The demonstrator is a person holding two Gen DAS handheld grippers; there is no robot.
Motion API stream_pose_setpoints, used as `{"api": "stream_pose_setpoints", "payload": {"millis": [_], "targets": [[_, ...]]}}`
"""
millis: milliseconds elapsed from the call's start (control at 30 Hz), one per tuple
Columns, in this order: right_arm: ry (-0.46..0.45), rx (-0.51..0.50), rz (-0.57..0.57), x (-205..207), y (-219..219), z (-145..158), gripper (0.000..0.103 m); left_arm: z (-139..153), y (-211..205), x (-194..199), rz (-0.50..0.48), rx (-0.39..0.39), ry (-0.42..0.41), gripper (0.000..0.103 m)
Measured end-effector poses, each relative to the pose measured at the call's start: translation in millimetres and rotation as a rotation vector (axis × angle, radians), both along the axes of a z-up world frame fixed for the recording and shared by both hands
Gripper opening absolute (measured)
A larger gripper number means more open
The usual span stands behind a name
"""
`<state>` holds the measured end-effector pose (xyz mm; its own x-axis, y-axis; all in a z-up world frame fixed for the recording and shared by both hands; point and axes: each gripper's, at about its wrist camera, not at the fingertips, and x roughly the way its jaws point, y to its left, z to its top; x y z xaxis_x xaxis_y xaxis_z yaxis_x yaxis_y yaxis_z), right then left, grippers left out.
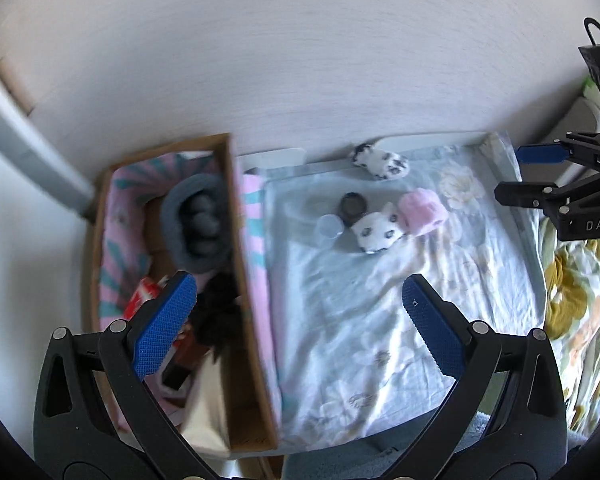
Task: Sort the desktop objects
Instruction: 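Withdraw both tools from the box back over the table, then grasp the clear plastic cup with the left tool while the right tool grasps the tape roll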
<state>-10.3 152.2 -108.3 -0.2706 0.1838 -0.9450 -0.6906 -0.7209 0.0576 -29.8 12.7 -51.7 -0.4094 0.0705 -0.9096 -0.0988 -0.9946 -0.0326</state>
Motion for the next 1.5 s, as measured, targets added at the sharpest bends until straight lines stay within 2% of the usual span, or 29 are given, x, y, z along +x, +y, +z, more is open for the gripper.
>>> {"api": "stream_pose_setpoints", "payload": {"millis": [233, 400, 567, 667, 767, 867, 1067, 1200, 1367, 1433, 1500], "targets": [[-0.027, -0.021, -0.044, 44, 3, -29, 0.070, -27, 35, -20, -0.038, -0.025, -0.005, 0.102], [-0.063, -0.057, -0.055, 69, -22, -66, 0.070, -62, 53, -40, -0.065, -0.169, -0.019, 0.099], [-0.081, -0.128, -0.042, 87, -57, -111, 0.070, -95, 63, -55, -0.115, -0.247, -0.046, 0.096], [-0.086, -0.153, -0.034, 96, -80, -132, 0.070, -108, 62, -63, -0.114, -0.251, -0.060, 0.089], [-0.080, -0.173, -0.029, 102, -95, -146, 0.070, -117, 53, -66, -0.059, -0.205, -0.067, 0.087], [-0.064, -0.174, -0.021, 105, -106, -154, 0.070, -128, 45, -67, -0.004, -0.186, -0.072, 0.086], [-0.076, -0.102, 0.035, 105, -120, -156, 0.070, -139, 47, -65, 0.048, -0.245, -0.007, 0.085], [-0.078, -0.094, 0.067, 105, -126, -160, 0.059, -145, 50, -63, 0.060, -0.287, 0.033, 0.085], [-0.082, -0.067, 0.091, 108, -134, -162, 0.055, -152, 62, -52, 0.012, -0.305, 0.073, 0.085], [-0.075, -0.062, 0.105, 108, -137, -163, 0.054, -160, 64, -51, 0.005, -0.315, 0.066, 0.085], [-0.074, -0.048, 0.115, 109, -140, -163, 0.049, -170, 61, -54, 0.020, -0.292, 0.043, 0.082]]}}
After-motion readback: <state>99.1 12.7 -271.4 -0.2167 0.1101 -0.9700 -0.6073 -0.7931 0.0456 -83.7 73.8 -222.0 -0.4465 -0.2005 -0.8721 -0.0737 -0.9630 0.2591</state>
